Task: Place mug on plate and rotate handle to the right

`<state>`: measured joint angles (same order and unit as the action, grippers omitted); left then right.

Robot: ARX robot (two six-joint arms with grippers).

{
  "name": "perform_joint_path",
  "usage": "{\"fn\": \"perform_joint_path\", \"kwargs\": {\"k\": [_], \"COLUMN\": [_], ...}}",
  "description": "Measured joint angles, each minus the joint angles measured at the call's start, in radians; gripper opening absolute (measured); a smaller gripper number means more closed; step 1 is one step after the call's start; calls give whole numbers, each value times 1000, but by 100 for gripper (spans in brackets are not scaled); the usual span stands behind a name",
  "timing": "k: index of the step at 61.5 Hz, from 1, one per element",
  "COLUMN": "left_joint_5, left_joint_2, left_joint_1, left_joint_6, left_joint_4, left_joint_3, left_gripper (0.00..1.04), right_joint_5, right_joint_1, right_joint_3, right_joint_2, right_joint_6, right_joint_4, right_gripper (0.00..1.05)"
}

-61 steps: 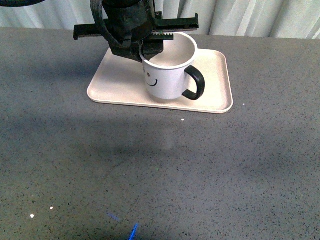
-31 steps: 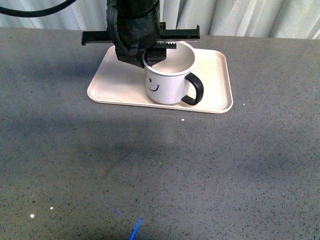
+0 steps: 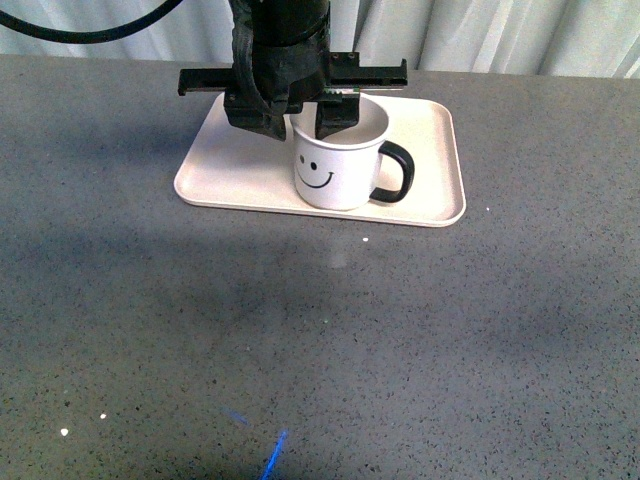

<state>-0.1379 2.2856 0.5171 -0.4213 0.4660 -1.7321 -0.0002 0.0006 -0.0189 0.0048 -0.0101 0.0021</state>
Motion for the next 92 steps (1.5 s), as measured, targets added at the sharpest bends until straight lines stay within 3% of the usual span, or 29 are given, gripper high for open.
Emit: {"fn": "perform_joint_path", "kwargs": {"k": [16, 27, 29, 33, 40, 46, 59, 90, 92], "left_joint_5": [7, 88, 47, -136, -176, -138, -53, 58, 107], "left_joint_2": [-197, -455, -500, -608, -770, -867, -1015, -1365, -1393], "left_joint_1": [-30, -94, -101, -127, -194, -240, -315, -433, -460], "left_joint_6": [82, 119, 156, 264, 358, 388, 406, 411, 411], "left_joint_4": [-230, -483, -569, -900, -1237, -1329, -1364, -1265, -1247], "left_joint_3": [235, 466, 521, 706, 984, 1146, 1369, 1619, 1630], "left_gripper": [97, 95, 93, 81, 61, 43, 2, 1, 1], "right_joint_5": [0, 0, 0, -1, 1, 0, 0, 0, 0], "right_joint_1": [0, 0, 0, 0, 0, 0, 0, 0, 0], "right_joint_3": [0, 0, 0, 0, 0, 0, 0, 0, 0], "right_joint_2": [0, 0, 0, 0, 0, 0, 0, 0, 0], "right_joint_6": [0, 0, 0, 0, 0, 0, 0, 0, 0], "right_joint_4": [0, 0, 0, 0, 0, 0, 0, 0, 0], "right_gripper": [96, 95, 96, 95, 96, 95, 96, 95, 96]}}
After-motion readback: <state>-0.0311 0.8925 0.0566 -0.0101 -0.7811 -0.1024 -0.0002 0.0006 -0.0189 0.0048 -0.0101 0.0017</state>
